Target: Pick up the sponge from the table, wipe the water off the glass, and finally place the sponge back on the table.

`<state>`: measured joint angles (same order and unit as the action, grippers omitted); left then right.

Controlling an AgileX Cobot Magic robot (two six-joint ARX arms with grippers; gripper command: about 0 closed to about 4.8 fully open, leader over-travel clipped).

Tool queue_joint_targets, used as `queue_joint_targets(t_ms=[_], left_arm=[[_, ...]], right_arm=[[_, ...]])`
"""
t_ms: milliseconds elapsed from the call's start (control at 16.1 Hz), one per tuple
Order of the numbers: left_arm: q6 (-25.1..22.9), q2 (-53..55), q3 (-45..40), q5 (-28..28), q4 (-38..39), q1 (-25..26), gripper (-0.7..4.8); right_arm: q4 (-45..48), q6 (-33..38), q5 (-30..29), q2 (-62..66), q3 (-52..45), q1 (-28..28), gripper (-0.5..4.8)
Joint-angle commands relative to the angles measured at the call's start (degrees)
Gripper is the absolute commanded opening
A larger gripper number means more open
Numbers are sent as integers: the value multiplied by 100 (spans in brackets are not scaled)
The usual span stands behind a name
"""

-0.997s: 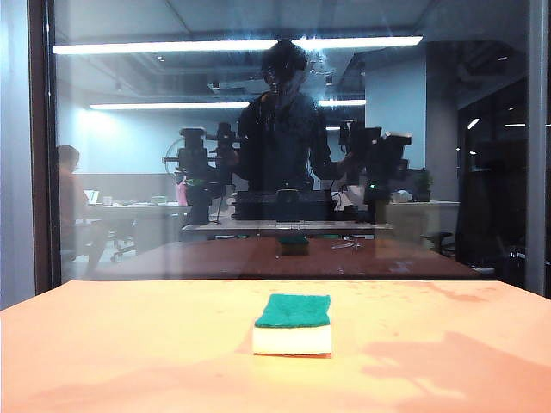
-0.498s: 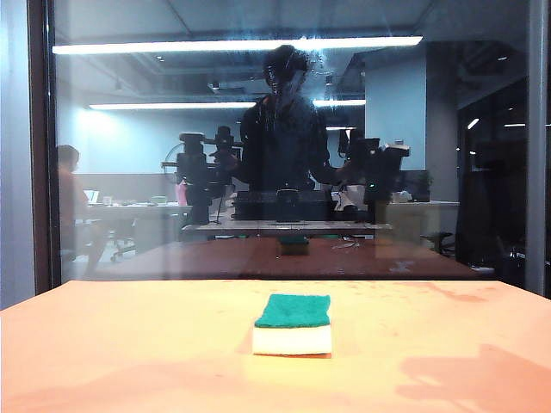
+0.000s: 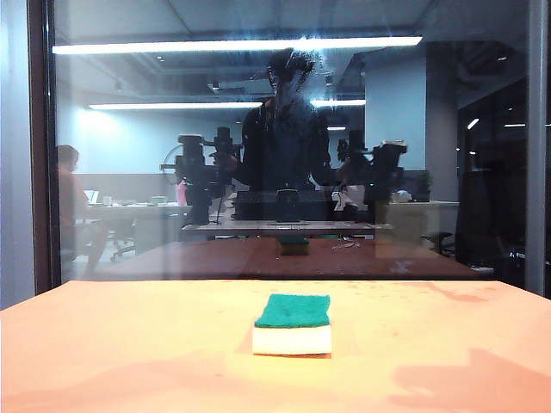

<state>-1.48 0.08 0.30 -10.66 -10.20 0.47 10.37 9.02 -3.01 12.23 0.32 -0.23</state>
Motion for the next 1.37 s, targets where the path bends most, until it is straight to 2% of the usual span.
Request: queue_joint_targets(t_ms=[62,187,374,1370], left_arm=[[-7,7,17,175,155,-2,78],[-9,7,17,214,175,0,78],[-7,7,17,251,208,4,79],[-4,7,17,251,389,2,79]], right_arm=[[-699,17,52,-713,-22,2,-6],[-1080,13,-15,-1215,-15,2,-5],[-1213,13,-269,-1211,-13,4,-5],[-1228,-7,-267,-1211,-13,2,-5]])
